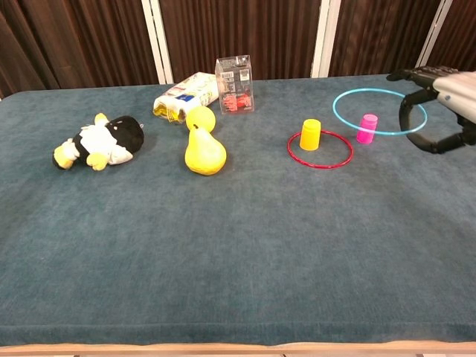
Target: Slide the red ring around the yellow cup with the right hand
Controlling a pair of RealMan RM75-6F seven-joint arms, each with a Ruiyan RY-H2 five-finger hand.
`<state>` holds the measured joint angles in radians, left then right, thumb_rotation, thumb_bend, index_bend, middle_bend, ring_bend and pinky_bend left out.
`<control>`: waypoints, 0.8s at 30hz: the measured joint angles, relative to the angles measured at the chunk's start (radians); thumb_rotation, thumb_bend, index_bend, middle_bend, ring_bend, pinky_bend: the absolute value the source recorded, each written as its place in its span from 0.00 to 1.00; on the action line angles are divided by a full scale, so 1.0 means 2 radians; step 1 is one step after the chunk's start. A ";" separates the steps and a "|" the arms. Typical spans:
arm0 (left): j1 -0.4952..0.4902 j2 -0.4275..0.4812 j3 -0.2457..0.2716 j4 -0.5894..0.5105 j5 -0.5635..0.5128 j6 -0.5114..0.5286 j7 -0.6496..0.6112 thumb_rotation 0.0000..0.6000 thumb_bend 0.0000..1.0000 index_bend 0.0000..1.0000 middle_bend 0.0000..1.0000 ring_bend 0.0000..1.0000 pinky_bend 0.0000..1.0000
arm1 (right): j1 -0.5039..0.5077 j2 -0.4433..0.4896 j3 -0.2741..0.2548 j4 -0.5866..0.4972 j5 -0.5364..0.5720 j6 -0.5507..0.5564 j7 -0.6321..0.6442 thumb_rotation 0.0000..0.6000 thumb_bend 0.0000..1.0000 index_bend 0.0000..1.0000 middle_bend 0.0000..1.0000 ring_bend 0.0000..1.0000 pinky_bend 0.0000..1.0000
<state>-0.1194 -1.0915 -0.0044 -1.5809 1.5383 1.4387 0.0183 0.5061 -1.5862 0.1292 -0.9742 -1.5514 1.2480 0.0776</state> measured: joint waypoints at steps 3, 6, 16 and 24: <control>-0.001 -0.002 -0.001 0.000 -0.003 -0.002 0.003 1.00 0.47 0.00 0.00 0.00 0.07 | 0.018 -0.003 0.015 0.022 0.022 -0.036 -0.008 1.00 0.57 0.95 0.17 0.00 0.00; -0.002 -0.002 -0.003 0.000 -0.006 -0.002 0.004 1.00 0.47 0.00 0.00 0.00 0.07 | 0.029 -0.012 0.023 0.050 0.039 -0.056 -0.011 1.00 0.57 0.95 0.17 0.00 0.00; -0.007 -0.002 -0.003 0.000 -0.012 -0.016 0.009 1.00 0.47 0.00 0.00 0.00 0.07 | 0.043 -0.047 0.027 0.135 0.070 -0.112 0.031 1.00 0.57 0.95 0.17 0.00 0.00; -0.006 -0.004 -0.006 -0.002 -0.019 -0.015 0.014 1.00 0.47 0.00 0.00 0.00 0.07 | 0.063 -0.091 0.014 0.212 0.065 -0.139 0.085 1.00 0.51 0.48 0.17 0.00 0.00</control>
<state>-0.1322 -1.0996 -0.0157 -1.5842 1.4997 1.4090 0.0460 0.6316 -1.7682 0.1572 -0.5495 -1.4209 0.9698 0.2475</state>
